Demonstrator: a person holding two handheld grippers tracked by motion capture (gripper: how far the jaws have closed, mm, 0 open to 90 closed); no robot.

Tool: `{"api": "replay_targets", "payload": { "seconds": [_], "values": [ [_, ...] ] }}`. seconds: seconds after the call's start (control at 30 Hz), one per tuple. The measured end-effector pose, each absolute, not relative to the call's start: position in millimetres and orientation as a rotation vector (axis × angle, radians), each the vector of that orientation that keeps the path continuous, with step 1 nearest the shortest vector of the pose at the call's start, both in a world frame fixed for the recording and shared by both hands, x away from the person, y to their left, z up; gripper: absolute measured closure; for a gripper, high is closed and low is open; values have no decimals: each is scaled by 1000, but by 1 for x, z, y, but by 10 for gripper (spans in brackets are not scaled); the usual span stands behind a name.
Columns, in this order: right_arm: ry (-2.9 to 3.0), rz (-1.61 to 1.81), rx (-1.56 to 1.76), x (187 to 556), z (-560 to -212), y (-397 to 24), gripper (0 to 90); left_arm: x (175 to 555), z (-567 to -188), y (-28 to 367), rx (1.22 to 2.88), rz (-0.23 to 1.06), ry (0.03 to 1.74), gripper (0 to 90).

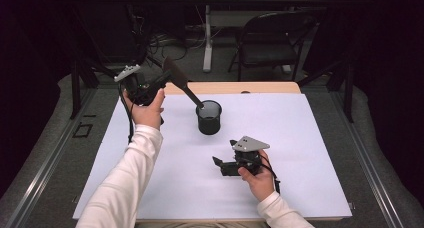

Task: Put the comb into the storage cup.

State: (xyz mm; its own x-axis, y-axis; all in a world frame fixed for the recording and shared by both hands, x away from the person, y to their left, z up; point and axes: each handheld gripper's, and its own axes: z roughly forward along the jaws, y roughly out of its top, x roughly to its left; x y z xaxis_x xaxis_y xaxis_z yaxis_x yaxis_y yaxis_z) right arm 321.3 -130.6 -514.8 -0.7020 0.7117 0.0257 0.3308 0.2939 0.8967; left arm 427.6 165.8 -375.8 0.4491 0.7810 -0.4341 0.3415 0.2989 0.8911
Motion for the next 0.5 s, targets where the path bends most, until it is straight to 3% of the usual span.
{"api": "replay_targets", "payload": {
  "seconds": [0.5],
  "values": [
    [2191, 1374, 935, 321, -515, -130, 168, 435, -380, 142, 1315, 373, 1146, 842]
  ]
}}
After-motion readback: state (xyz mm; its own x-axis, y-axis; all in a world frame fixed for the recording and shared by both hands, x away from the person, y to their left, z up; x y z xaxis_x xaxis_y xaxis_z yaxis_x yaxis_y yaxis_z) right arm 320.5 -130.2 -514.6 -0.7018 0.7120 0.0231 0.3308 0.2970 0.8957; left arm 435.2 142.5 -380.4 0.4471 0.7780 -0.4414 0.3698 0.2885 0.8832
